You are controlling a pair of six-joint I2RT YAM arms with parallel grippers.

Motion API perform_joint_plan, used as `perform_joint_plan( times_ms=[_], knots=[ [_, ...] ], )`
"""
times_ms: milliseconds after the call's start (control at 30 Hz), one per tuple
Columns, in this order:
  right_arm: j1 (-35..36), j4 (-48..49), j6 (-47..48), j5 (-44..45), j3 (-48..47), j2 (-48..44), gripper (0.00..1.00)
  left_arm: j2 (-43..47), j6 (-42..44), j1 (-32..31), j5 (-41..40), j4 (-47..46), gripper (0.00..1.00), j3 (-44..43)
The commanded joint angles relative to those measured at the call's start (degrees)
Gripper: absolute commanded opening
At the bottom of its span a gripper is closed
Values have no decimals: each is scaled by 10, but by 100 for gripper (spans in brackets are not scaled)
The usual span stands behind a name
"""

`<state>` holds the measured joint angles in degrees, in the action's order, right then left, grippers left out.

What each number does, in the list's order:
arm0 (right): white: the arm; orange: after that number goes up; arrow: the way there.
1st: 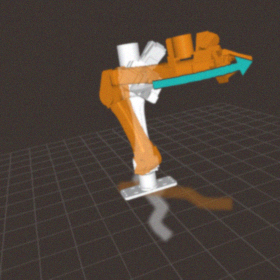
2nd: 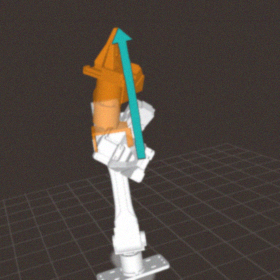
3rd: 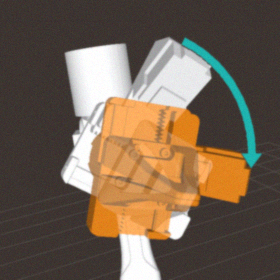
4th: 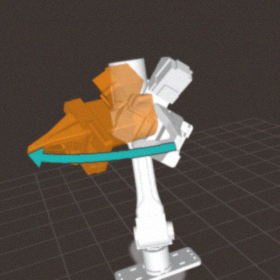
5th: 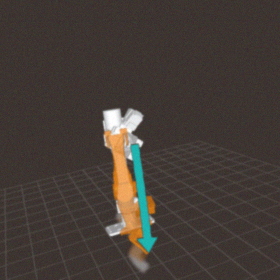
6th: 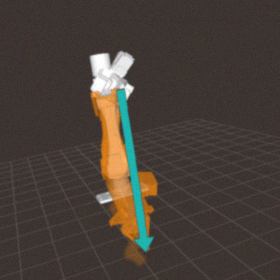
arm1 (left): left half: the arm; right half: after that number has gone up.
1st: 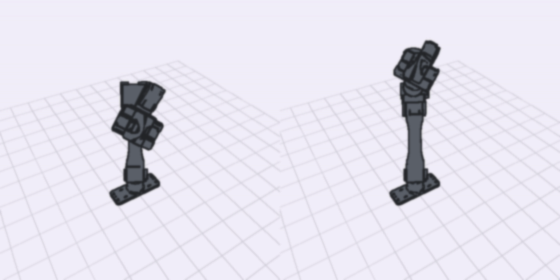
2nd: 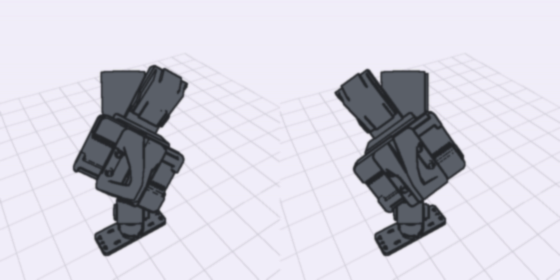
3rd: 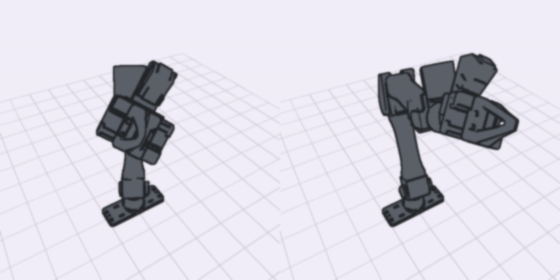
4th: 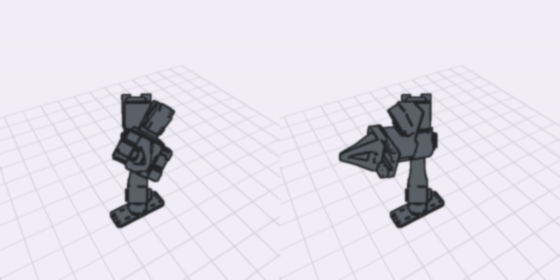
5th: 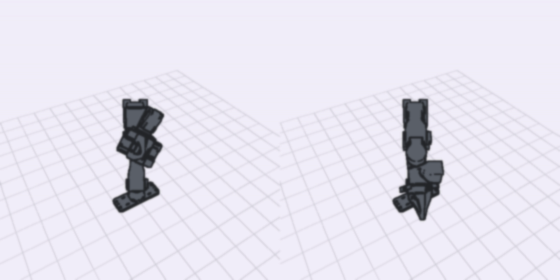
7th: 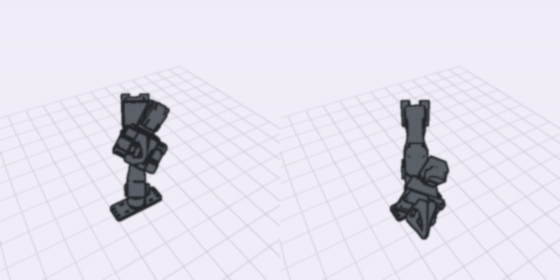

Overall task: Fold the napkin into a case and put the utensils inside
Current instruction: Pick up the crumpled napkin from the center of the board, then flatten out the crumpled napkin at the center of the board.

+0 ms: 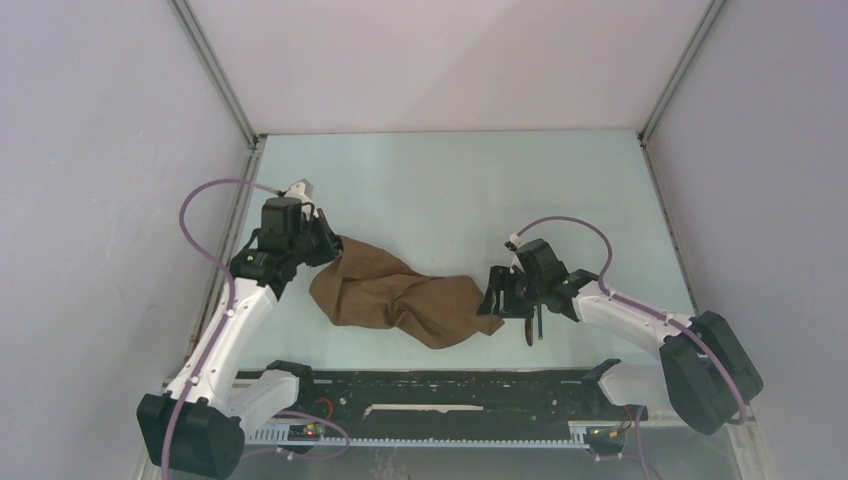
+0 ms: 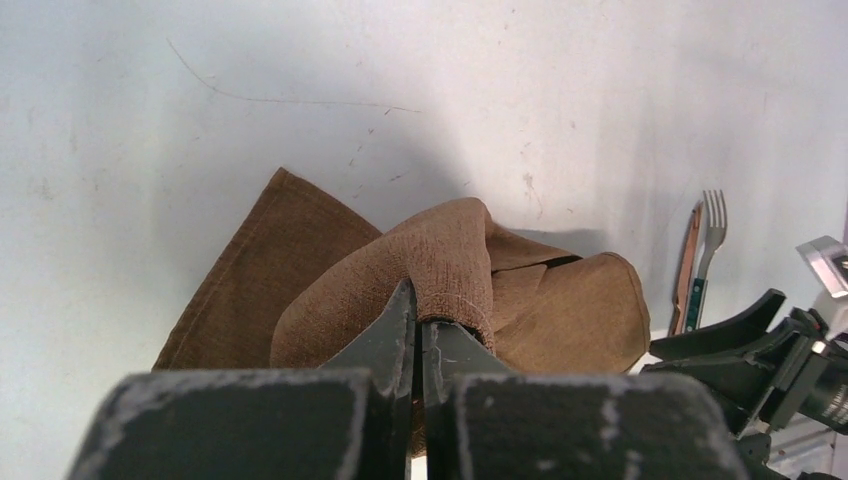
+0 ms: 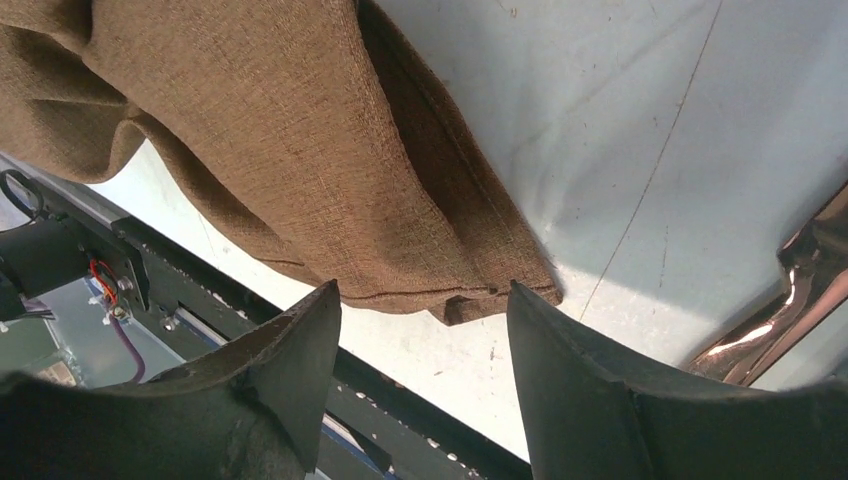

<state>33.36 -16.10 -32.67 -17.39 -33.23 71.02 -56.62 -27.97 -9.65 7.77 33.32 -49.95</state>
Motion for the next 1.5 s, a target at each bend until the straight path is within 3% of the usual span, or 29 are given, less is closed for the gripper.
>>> perform_joint_plan(
  times_ms=[0, 167, 300, 567, 867, 1033, 1100, 1267, 1467],
  knots=[
    [-3, 40, -6, -16, 4, 7, 69, 10, 7, 4, 29, -18, 0, -29],
    [-6, 71, -8, -23, 4, 35, 68, 16, 9, 4, 32, -13, 0, -33],
    [-6, 86, -13, -27, 4, 52, 56, 25, 16, 4, 28, -5, 0, -42],
    [3, -17, -4, 10, -42, -25, 0, 50, 36, 5, -25, 38, 0, -104],
    [-37, -129, 12, -64, -244, -44, 0, 3, 22, 37, -218, 90, 0, -349],
    [-58, -118, -72, -181, -270, -79, 0, -7, 19, 38, -229, 53, 0, -451],
    [-61, -141, -102, -182, -261, -103, 0, -29, 16, 37, -230, 41, 0, -467],
    [-72, -135, -190, -149, -145, -155, 0, -179, 23, 37, -217, 97, 0, -497],
    [-77, -62, -207, -63, -69, -100, 0, -467, 49, 37, -164, 169, 0, -556]
  ],
)
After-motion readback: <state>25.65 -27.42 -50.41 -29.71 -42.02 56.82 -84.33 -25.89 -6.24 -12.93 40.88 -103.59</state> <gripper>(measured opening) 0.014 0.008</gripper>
